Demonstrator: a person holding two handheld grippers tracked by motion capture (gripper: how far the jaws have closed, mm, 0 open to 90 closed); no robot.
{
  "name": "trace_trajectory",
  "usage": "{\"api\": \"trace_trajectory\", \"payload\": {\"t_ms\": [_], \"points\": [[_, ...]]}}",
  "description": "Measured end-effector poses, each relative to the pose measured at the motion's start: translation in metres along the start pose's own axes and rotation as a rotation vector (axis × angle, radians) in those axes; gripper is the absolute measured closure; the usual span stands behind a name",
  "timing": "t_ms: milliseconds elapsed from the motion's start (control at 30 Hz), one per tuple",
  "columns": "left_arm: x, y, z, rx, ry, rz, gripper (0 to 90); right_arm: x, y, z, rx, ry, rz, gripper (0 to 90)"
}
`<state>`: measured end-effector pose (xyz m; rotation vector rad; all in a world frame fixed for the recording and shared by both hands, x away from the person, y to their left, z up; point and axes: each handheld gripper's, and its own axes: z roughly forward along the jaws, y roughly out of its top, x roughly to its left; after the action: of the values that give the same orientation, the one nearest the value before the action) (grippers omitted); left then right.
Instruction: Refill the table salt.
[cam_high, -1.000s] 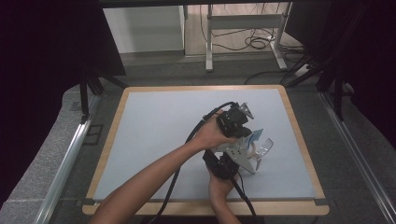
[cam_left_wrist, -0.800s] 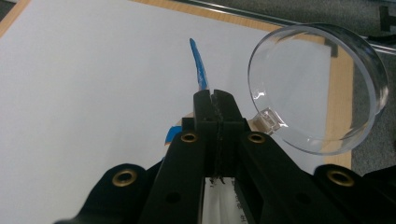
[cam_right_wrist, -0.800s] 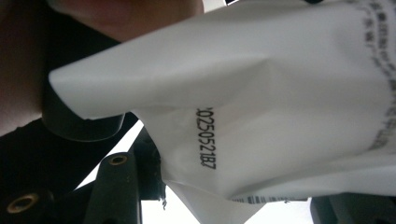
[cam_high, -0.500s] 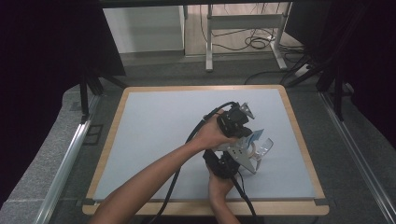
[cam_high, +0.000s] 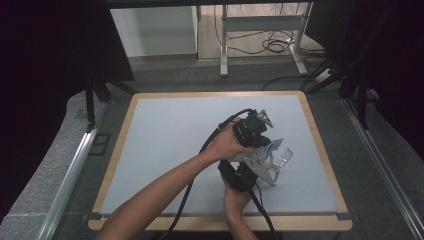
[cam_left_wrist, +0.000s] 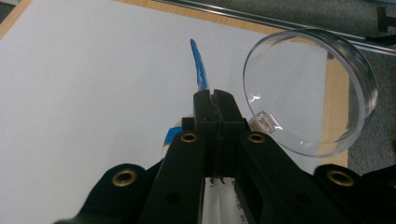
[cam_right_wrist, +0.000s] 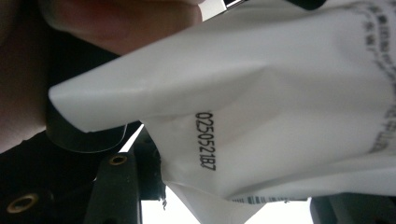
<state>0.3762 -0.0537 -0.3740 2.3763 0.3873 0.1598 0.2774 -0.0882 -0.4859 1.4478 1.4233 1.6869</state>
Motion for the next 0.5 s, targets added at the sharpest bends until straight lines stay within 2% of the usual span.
{"api": "trace_trajectory", "payload": {"t_ms": [500], "points": [[-0.0036, -0.0006, 0.0004, -0.003, -0.007, -0.007, 90.0, 0.0002, -0.0015, -0.0044, -0.009, -0.01, -0.005, 47.0]]}}
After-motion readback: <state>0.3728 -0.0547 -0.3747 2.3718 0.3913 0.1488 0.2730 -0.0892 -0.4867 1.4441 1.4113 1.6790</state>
